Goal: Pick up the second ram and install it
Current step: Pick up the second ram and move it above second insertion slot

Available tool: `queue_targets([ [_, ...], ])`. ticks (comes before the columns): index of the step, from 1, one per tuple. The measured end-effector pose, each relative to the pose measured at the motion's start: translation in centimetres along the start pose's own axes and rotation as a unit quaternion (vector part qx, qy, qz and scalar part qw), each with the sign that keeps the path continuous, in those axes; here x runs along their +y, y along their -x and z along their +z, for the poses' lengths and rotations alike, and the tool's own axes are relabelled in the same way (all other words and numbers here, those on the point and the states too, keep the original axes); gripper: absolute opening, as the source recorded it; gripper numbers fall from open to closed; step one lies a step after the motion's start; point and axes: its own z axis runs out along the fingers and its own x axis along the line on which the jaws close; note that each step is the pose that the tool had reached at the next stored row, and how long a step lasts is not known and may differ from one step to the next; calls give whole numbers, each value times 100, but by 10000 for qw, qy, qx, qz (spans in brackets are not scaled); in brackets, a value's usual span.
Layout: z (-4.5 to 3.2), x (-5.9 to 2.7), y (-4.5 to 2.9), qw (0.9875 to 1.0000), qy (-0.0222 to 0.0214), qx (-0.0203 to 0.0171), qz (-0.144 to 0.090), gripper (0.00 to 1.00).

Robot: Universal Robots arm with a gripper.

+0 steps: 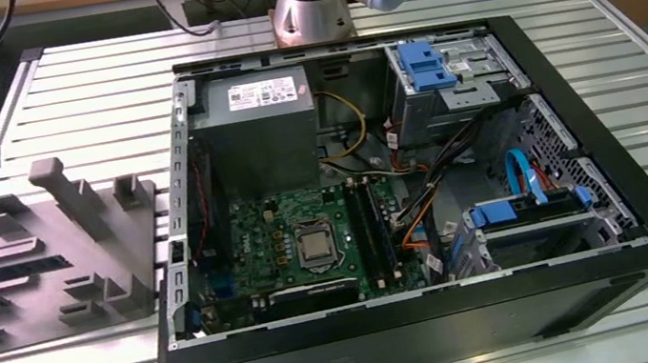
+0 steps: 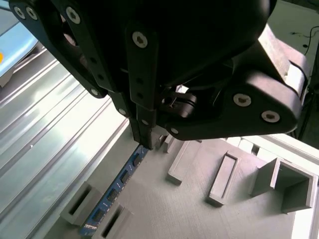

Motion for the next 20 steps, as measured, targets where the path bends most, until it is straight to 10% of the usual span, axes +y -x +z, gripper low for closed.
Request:
queue_targets([
  [20, -525, 14, 18, 10000, 0, 0, 0, 11],
])
